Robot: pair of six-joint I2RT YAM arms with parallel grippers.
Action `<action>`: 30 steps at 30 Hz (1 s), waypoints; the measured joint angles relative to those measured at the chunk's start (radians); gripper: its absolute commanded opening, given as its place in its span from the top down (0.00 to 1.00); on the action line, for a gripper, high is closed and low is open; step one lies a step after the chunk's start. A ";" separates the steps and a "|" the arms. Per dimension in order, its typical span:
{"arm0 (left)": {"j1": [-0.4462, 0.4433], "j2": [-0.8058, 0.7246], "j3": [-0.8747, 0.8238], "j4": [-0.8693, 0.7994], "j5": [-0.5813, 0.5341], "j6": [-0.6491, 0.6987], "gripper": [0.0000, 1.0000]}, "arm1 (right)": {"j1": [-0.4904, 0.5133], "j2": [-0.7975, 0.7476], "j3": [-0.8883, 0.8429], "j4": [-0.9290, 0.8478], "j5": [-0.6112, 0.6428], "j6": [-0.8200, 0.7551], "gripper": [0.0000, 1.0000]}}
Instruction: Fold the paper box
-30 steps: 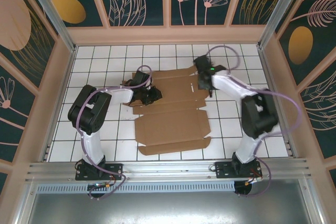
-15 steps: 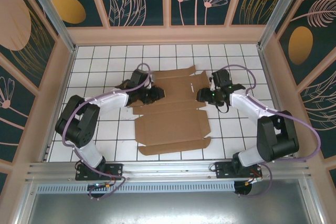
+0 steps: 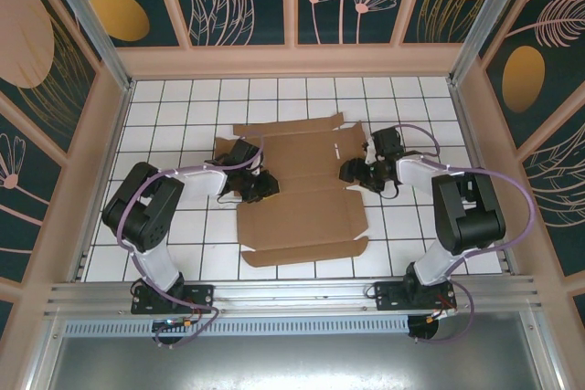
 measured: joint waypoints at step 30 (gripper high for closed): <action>0.000 0.014 0.026 -0.007 -0.015 0.027 0.79 | 0.147 0.001 0.111 -0.089 0.111 -0.054 0.47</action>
